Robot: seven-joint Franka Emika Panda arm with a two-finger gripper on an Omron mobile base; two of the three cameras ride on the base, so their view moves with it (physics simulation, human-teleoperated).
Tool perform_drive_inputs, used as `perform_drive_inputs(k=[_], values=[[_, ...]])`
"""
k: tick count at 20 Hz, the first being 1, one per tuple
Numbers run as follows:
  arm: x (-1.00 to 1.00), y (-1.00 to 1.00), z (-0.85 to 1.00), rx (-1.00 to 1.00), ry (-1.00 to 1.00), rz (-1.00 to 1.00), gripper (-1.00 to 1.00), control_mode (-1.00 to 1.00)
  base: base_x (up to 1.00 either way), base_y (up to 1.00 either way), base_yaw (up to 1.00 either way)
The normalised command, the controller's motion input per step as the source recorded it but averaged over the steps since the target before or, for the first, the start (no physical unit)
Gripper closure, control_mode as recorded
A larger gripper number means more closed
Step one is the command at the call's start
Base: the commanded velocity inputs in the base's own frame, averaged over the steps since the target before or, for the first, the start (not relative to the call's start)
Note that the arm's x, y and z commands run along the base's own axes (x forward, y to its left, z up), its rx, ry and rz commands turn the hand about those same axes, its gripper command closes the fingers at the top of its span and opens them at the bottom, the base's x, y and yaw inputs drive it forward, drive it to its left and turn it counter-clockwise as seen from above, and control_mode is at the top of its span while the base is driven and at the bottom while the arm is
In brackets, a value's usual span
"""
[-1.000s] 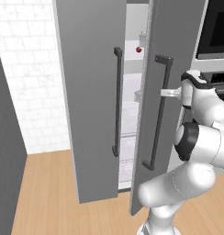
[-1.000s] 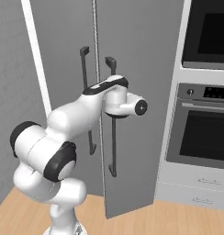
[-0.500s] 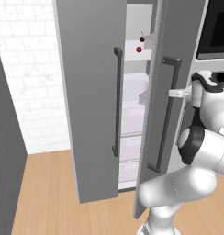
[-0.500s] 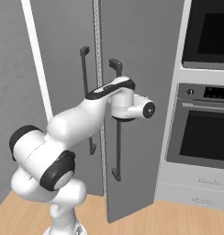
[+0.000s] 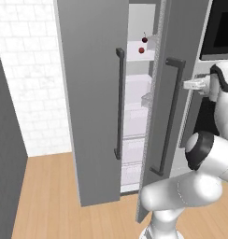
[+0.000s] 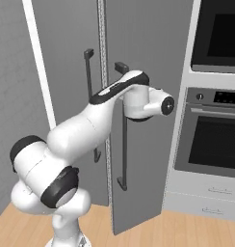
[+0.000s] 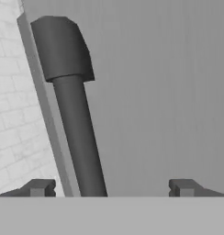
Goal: Take the strawberry from the fridge and place it on top of the pancake, located on the dining counter.
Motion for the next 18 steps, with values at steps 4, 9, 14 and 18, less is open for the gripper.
perform_drive_inputs(k=[4, 9, 14, 18], values=[[-0.76, -0.10, 0.68, -0.08, -0.14, 0.00, -1.00, -1.00, 0.00, 0.00, 0.00], [-0.48, 0.27, 0.76, -0.33, -0.21, -0.04, -1.00, -1.00, 0.00, 0.00, 0.00], [-0.12, 0.82, 0.32, -0.47, -0.15, -0.03, -1.00, -1.00, 0.00, 0.00, 0.00], [-0.01, 0.93, 0.24, -0.41, -0.03, -0.03, -1.00, -1.00, 0.00, 0.00, 0.00]])
